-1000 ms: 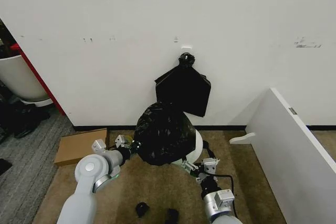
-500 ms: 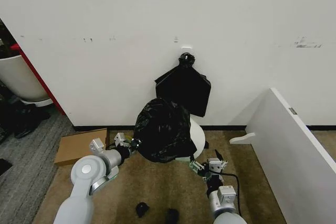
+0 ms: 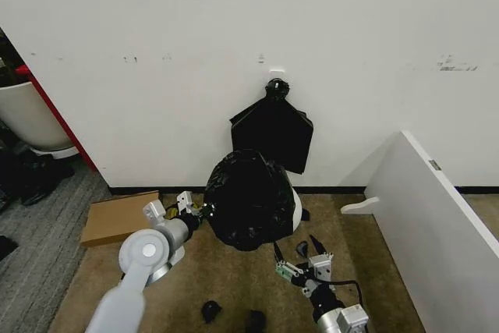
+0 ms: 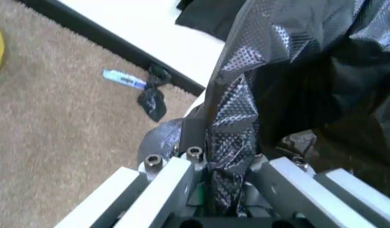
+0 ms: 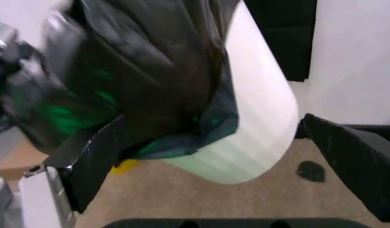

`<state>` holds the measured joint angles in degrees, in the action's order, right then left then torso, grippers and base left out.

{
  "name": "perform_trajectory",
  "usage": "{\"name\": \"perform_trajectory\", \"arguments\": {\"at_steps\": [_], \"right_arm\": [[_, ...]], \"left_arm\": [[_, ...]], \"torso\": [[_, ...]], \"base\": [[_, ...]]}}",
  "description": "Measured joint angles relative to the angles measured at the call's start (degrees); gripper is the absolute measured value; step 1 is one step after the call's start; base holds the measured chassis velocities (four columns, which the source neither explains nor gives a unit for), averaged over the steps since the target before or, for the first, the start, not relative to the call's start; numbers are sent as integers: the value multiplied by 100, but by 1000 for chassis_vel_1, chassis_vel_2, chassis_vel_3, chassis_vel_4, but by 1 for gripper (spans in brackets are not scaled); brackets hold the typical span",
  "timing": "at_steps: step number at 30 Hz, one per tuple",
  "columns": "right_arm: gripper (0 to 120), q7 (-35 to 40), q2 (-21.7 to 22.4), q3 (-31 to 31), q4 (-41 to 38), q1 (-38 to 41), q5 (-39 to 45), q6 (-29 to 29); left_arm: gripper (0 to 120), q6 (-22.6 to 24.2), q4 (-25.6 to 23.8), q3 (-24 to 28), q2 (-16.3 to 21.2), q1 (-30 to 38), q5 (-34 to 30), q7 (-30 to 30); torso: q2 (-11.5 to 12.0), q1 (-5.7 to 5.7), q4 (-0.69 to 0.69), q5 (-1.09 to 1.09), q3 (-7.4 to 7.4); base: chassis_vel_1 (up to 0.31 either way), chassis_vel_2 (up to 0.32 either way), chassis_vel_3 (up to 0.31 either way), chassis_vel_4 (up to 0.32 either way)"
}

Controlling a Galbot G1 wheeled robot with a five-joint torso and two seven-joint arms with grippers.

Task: Place the garbage bag over the trash bin.

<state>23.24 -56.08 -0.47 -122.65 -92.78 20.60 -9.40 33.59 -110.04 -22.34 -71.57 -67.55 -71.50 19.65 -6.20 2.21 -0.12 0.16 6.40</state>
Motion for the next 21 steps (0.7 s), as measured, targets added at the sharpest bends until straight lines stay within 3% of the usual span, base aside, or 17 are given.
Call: {"name": "perform_trajectory", "arguments": {"at_steps": [2,4,5,8,10,11,12,13,15,16,21], "right_arm": [[100,-15,-1,11,-82,8,143,-95],[100,216,-77,56,-295,45,376,-149],[100,216,-77,56,-295,45,376,-149],[100,959,-178,22,-770,95,865,216],[100,1414,-229,5,-1150,160,1290,441],[100,1441,-231,13,-1187,185,1308,449],[100,1436,-227,60,-1222,261,1304,459],[100,1436,-227,60,-1222,261,1304,459],[100,1374,-216,124,-1209,346,1249,475],[100,1288,-203,193,-1131,438,1136,512],[100,963,-145,368,-935,651,1116,815]], "left_arm": [[1,-418,217,135,51,-13,485,-425],[1,-1133,639,265,91,-5,994,-903],[1,-1133,639,265,91,-5,994,-903],[1,-1858,1185,269,97,70,1087,-1463],[1,-2727,1782,288,121,105,1240,-2261],[1,-2888,1906,292,133,108,1272,-2503],[1,-3349,2250,308,148,120,1327,-3325],[1,-3349,2250,308,148,120,1327,-3325],[1,-3756,2603,312,145,154,1398,-4098],[1,-4122,2986,319,138,199,1540,-4850],[1,-5041,3860,295,118,307,1693,-6594]], "torso": [[0,0,-1,0,0],[0,0,0,-2,0],[0,0,0,-2,0],[0,0,1,-1,0],[0,0,0,-3,0],[0,0,0,-1,0],[0,0,3,0,0],[0,0,3,0,0],[0,0,1,-2,0],[0,0,0,-3,0],[0,0,0,-1,0]], "base": [[0,0,0,0],[0,0,0,0],[0,0,0,0],[0,0,0,0],[0,0,0,0],[0,0,0,0],[0,0,0,0],[0,0,0,0],[0,0,0,0],[0,0,0,0],[0,0,0,0]]}}
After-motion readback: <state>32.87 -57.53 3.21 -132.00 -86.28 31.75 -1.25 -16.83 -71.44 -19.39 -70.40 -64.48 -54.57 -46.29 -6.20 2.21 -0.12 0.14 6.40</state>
